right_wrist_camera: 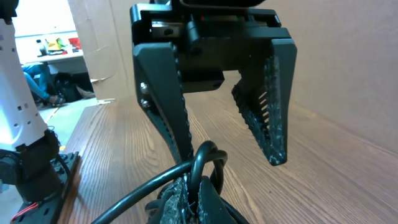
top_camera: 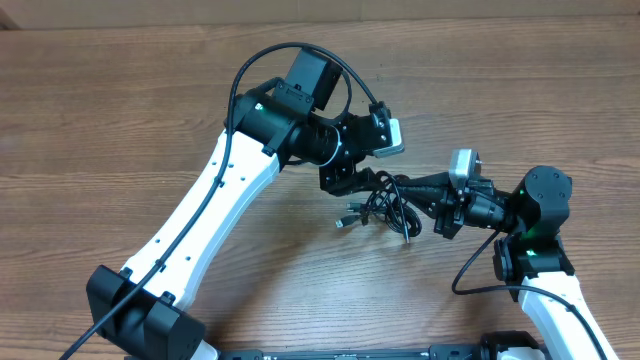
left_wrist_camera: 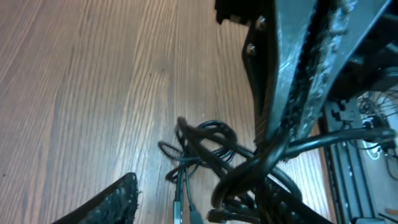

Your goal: Untangle cables

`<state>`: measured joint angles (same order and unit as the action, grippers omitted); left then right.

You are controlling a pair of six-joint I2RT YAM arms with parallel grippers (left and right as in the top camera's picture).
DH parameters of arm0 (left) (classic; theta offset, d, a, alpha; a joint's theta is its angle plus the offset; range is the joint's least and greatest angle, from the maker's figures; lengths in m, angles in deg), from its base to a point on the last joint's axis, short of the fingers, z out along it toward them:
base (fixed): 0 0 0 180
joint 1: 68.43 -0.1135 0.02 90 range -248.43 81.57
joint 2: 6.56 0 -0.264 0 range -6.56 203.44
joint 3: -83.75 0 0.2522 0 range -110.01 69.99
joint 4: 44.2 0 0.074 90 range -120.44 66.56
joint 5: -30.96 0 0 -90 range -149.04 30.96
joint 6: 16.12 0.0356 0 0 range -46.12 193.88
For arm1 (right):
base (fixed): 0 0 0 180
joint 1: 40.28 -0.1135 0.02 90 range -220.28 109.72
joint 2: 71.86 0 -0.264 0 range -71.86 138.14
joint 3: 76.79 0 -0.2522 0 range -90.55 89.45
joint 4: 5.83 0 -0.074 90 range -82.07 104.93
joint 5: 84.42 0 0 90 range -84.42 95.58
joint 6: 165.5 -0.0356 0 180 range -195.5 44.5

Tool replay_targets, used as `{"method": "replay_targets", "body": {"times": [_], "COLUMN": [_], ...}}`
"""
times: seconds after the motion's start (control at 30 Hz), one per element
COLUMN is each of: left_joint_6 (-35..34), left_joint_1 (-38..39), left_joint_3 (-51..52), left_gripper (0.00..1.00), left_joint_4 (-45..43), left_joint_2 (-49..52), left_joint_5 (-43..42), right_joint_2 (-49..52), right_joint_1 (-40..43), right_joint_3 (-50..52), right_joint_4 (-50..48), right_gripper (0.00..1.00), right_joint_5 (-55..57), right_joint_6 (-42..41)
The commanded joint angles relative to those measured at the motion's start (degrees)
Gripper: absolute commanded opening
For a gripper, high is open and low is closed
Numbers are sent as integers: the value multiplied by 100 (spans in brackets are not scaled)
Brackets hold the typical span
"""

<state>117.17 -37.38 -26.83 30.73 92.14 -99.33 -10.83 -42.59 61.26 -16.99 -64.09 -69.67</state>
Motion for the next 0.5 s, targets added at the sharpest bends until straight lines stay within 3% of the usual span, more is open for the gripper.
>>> {"method": "replay_targets", "body": {"times": [0.0, 0.07, 0.47], "left_joint_6": [59, 136, 173], "left_joint_1": [11, 11, 11], "left_joint_3": [-166, -166, -166], "left_gripper": [41, 7, 4], "left_joint_4": [-22, -13, -13], "left_joint_2": [20, 20, 20], "left_joint_5": [-420, -431, -435], "right_joint_2": [-48, -48, -48], "right_joint_1": [-20, -20, -20], "right_joint_3": [-114, -114, -114], "right_joint_4": [-70, -70, -72], "right_gripper": [4, 4, 4], "right_joint_5": [-118, -118, -94], "right_joint_6": [2, 2, 2]}}
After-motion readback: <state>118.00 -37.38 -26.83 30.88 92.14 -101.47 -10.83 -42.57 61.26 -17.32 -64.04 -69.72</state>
